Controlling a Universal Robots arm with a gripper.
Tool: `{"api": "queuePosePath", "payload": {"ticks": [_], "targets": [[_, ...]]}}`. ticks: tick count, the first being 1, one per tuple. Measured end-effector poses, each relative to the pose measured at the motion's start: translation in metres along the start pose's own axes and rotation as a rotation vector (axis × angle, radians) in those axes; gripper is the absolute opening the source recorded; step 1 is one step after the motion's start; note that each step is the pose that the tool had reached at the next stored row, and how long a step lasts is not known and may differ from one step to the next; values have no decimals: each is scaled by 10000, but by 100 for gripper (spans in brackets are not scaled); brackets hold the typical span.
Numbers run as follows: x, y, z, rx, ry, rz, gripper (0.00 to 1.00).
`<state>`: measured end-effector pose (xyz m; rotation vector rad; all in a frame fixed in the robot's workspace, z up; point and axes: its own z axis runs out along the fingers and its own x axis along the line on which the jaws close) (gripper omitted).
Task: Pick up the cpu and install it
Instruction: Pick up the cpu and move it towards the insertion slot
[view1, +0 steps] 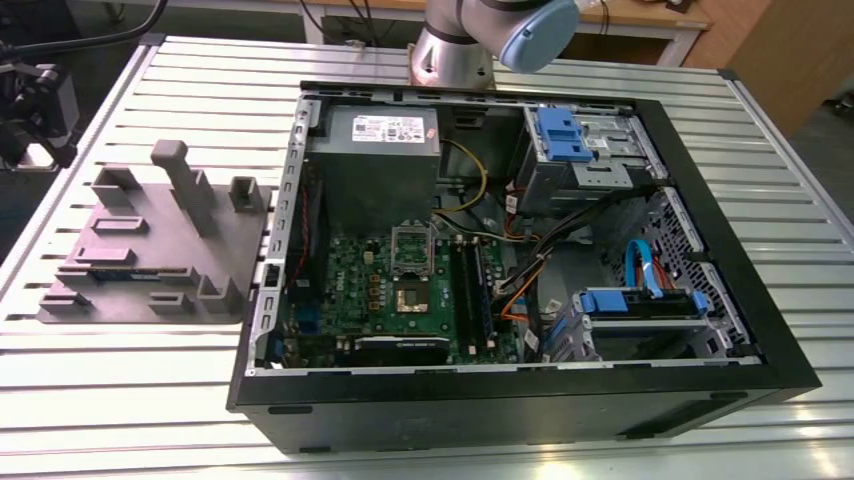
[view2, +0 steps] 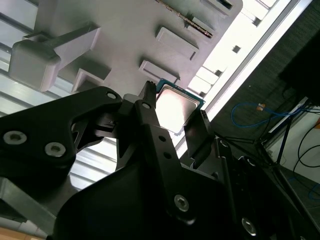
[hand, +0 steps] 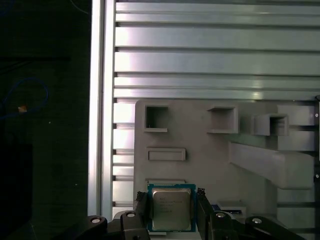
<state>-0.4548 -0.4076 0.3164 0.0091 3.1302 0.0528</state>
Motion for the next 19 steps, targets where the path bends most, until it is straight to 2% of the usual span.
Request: {"api": "queuePosePath", "payload": {"ticks": [19], "targets": [[0, 2, -46, 2, 3, 0, 47]]}}
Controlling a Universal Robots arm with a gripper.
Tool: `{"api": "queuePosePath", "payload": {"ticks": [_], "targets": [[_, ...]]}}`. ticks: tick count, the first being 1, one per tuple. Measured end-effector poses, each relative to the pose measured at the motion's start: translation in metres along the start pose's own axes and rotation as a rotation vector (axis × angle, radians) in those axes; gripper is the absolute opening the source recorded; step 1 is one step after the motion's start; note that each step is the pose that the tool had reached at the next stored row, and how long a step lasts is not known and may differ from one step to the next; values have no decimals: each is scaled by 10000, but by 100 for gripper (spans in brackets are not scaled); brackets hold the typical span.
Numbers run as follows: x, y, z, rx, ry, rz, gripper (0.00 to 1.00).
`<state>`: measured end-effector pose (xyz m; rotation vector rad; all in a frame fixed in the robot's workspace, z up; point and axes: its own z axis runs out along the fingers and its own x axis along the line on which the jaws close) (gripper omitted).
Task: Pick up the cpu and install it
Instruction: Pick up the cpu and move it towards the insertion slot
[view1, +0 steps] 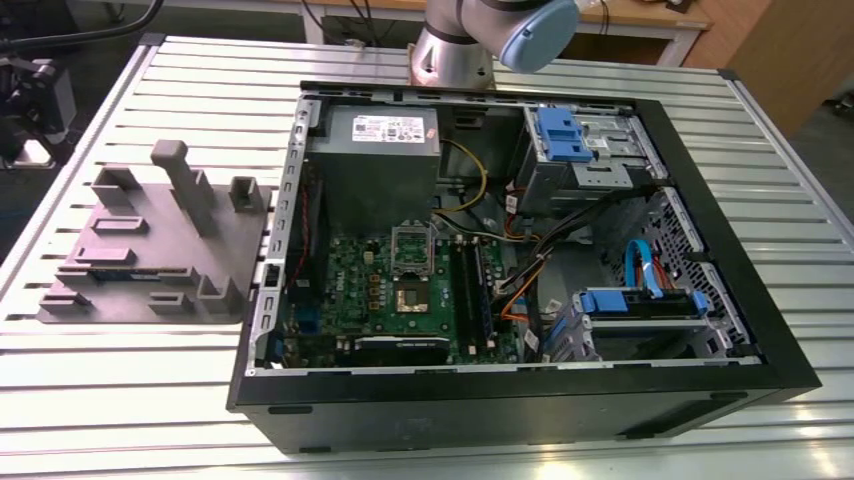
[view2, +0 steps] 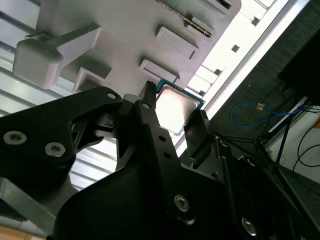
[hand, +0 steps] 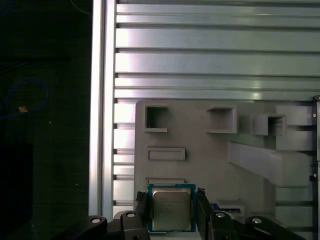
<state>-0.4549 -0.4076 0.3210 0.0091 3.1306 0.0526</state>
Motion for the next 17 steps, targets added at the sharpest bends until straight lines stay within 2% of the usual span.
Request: {"api": "queuePosePath", "payload": {"ticks": [3, 9, 11, 17], "targets": [[0, 1, -16, 1, 0, 0, 47], [-1, 3, -91, -1, -2, -1, 47], [-2, 5, -149, 0, 0, 1, 47], [-3, 8, -249, 0, -1, 0, 47]]}}
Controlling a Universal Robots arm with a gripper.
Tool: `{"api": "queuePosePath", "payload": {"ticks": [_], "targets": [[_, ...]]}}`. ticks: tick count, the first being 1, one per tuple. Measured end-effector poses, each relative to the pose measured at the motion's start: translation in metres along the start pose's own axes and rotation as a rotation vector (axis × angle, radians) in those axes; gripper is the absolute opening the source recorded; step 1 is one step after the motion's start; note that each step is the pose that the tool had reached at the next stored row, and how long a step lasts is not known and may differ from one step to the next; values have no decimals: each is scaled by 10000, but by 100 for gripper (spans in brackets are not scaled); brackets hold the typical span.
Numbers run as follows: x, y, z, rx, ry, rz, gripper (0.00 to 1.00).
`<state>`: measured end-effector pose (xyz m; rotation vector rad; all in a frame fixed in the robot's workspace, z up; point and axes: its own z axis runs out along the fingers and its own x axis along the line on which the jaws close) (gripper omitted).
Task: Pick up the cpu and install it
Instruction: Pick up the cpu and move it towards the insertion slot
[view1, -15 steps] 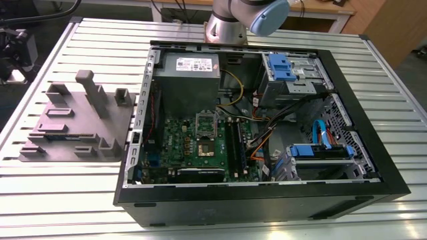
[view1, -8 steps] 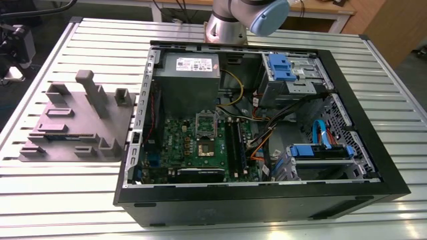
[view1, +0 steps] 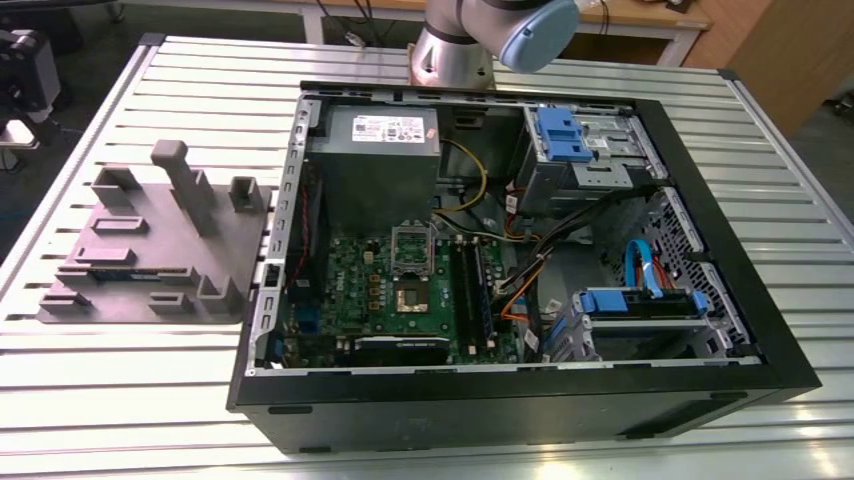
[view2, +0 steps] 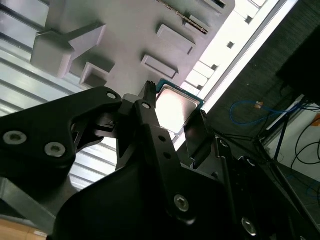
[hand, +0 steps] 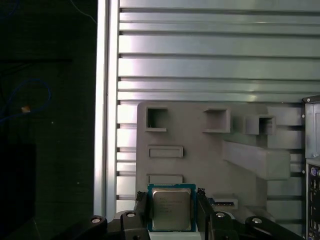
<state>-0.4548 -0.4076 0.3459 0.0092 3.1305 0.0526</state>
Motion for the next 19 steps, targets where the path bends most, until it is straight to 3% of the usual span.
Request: {"api": "queuePosePath", "payload": {"ticks": [19], "targets": [[-3, 8, -250, 0, 0, 0, 47]]}}
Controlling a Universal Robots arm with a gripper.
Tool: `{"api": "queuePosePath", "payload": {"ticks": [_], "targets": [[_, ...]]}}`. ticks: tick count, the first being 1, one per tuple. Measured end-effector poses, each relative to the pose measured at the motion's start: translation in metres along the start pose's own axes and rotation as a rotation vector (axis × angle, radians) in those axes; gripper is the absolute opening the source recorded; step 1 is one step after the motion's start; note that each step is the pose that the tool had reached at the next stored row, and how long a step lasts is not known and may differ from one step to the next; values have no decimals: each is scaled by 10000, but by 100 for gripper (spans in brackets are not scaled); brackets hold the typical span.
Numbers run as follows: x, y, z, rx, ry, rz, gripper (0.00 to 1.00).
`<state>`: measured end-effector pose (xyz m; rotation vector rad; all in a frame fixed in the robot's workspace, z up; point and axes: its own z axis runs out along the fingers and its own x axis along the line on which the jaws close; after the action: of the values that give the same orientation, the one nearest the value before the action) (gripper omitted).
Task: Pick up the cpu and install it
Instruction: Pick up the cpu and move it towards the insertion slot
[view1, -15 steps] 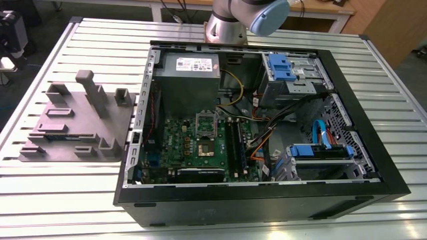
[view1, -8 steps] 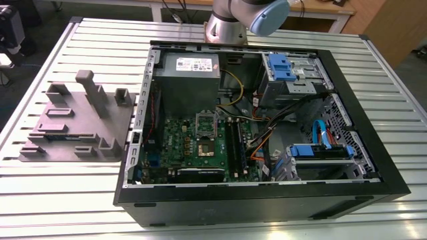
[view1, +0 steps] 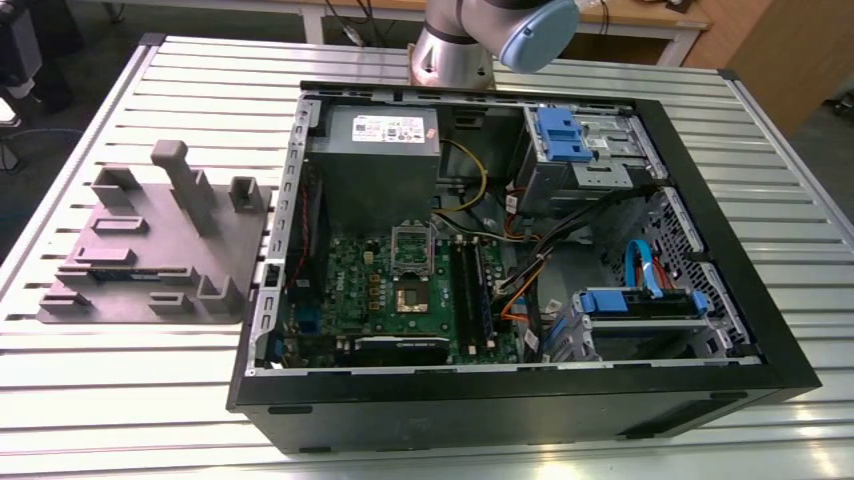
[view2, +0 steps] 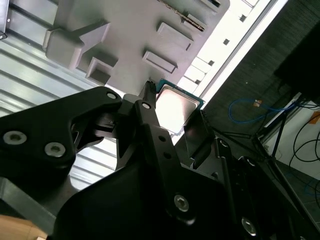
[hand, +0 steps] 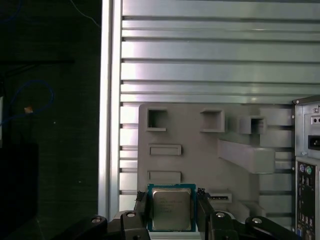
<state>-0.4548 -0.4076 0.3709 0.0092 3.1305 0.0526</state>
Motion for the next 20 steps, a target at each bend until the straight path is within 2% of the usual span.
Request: {"api": "queuePosePath", "payload": {"ticks": [16, 20], "targets": [[-2, 5, -163, 0, 0, 0, 47], [-2, 6, -174, -1, -2, 0, 47]]}}
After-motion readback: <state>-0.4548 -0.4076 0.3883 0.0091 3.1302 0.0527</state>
